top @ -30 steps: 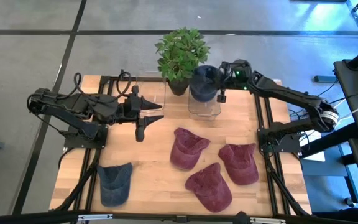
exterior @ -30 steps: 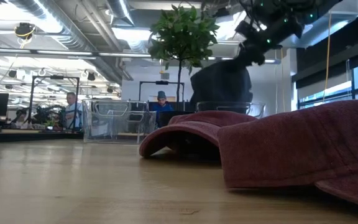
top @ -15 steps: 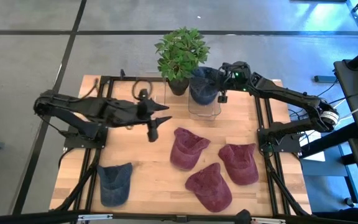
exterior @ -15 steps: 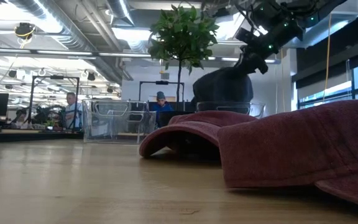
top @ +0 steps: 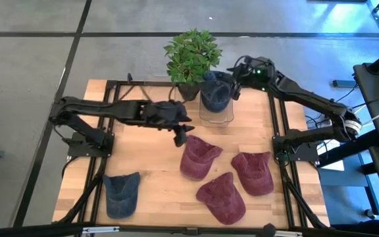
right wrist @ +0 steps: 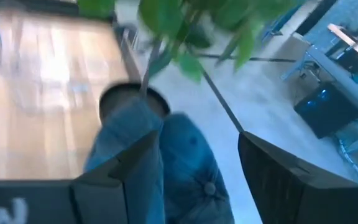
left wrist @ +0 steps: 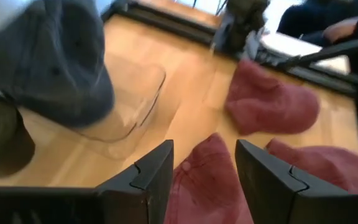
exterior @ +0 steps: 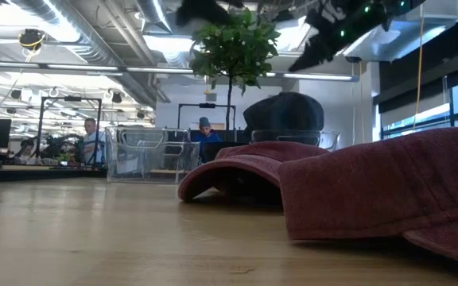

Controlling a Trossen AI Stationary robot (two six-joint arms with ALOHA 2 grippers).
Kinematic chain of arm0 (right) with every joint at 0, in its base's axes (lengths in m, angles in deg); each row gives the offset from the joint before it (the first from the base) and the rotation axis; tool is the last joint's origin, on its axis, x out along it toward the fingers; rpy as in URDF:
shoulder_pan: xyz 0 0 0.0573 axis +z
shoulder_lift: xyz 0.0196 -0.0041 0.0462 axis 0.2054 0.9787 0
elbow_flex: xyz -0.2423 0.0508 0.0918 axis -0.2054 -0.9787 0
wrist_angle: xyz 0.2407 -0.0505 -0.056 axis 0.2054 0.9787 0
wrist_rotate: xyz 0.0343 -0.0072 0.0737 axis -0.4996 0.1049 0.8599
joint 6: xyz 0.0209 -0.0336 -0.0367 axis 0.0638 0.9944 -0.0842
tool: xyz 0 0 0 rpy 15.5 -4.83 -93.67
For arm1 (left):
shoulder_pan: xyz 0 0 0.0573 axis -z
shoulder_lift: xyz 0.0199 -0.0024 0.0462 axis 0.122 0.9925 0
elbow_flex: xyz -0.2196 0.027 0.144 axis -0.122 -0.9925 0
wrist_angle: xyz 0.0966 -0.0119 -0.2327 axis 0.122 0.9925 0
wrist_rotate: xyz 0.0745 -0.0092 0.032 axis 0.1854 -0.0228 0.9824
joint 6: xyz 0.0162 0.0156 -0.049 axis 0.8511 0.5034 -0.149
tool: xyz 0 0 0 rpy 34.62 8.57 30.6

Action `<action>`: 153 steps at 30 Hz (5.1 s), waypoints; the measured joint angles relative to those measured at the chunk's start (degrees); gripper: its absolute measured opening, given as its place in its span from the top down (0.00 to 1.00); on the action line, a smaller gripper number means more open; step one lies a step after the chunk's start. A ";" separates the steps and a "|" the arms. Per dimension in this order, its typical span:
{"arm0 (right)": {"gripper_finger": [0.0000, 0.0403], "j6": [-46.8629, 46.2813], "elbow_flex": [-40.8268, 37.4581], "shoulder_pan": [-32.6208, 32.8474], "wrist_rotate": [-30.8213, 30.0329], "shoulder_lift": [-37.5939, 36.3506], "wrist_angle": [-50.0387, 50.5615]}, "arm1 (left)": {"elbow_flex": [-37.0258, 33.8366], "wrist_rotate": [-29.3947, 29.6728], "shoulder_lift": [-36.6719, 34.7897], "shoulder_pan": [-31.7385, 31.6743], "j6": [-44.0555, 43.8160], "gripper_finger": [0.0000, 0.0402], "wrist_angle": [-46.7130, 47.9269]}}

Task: Pick & Place hat
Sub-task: Put the top left red cap into the left transparent bin

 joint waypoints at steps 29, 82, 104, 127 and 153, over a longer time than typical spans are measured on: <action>0.44 -6.55 2.13 7.38 -3.94 -8.38 13.88 | 0.07 -12.71 32.71 -5.17 22.84 0.59 -13.39; 0.44 -4.86 2.13 7.36 -7.02 -8.36 12.02 | 0.00 1.97 -9.99 -7.39 15.67 0.99 8.58; 0.44 -5.08 2.13 7.36 -7.50 -8.36 11.95 | -16.22 -0.68 -19.66 -31.63 29.49 0.99 -5.11; 0.44 -6.40 2.13 7.34 -10.20 -8.34 14.10 | -32.57 -17.11 -10.54 -50.07 27.71 0.99 -39.26; 0.44 -4.88 2.13 7.34 -10.54 -8.34 16.02 | -32.52 -6.84 -2.19 -52.57 27.56 0.86 -45.22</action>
